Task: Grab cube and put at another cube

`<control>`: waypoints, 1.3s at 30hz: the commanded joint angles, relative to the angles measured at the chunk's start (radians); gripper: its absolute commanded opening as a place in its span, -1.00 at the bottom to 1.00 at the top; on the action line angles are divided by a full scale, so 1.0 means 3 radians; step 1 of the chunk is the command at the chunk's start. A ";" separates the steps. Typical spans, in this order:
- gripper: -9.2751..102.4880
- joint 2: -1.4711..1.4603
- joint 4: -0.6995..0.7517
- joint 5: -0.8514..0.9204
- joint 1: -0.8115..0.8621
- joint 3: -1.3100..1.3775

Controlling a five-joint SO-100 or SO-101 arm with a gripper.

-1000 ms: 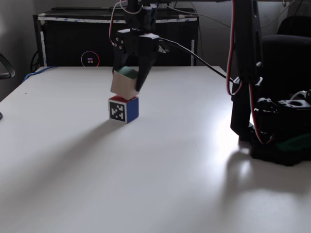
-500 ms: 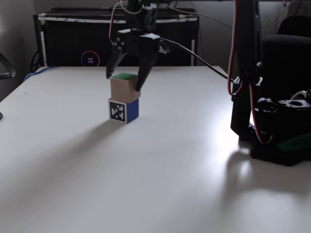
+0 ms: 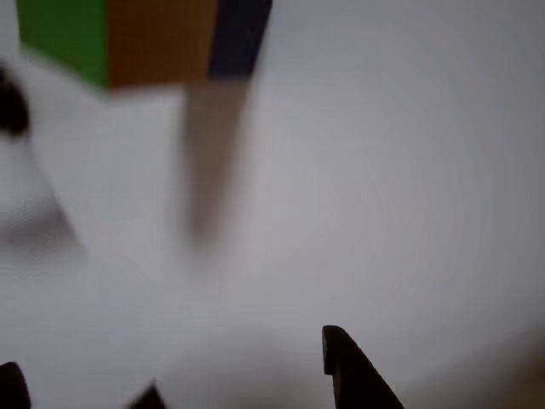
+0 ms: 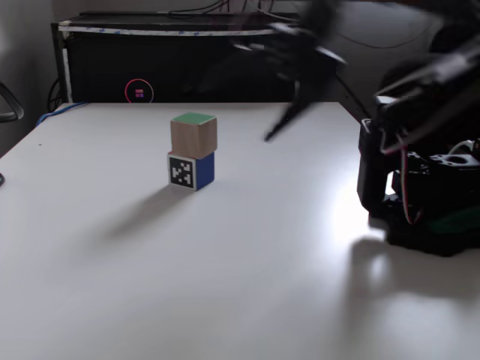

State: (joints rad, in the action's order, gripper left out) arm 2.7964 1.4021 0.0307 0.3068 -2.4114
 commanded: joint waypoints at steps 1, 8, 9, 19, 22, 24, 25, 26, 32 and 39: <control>0.04 0.1299 -0.0118 -0.0061 -0.0312 -0.0568; 0.04 0.1023 -0.0644 -0.0138 -0.0404 -0.1099; 0.04 0.1089 -0.0660 -0.0148 -0.0445 -0.1197; -0.43 0.1641 -0.0614 -0.0041 -0.0787 -0.1907; -0.83 0.1641 -0.0557 -0.0210 -0.0731 -0.1897; -0.83 0.1641 -0.0435 -0.0199 -0.0762 -0.1866; -0.83 0.1641 -0.0378 -0.0169 -0.0798 -0.1856; -0.83 0.1641 -0.0378 -0.0164 -0.0803 -0.1856; -0.83 0.1641 -0.0378 -0.0107 -0.0859 -0.1856; -0.76 0.1641 -0.0378 -0.0199 -0.0772 -0.1856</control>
State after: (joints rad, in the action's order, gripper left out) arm 3.2843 1.2855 -0.0138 0.0614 -2.9836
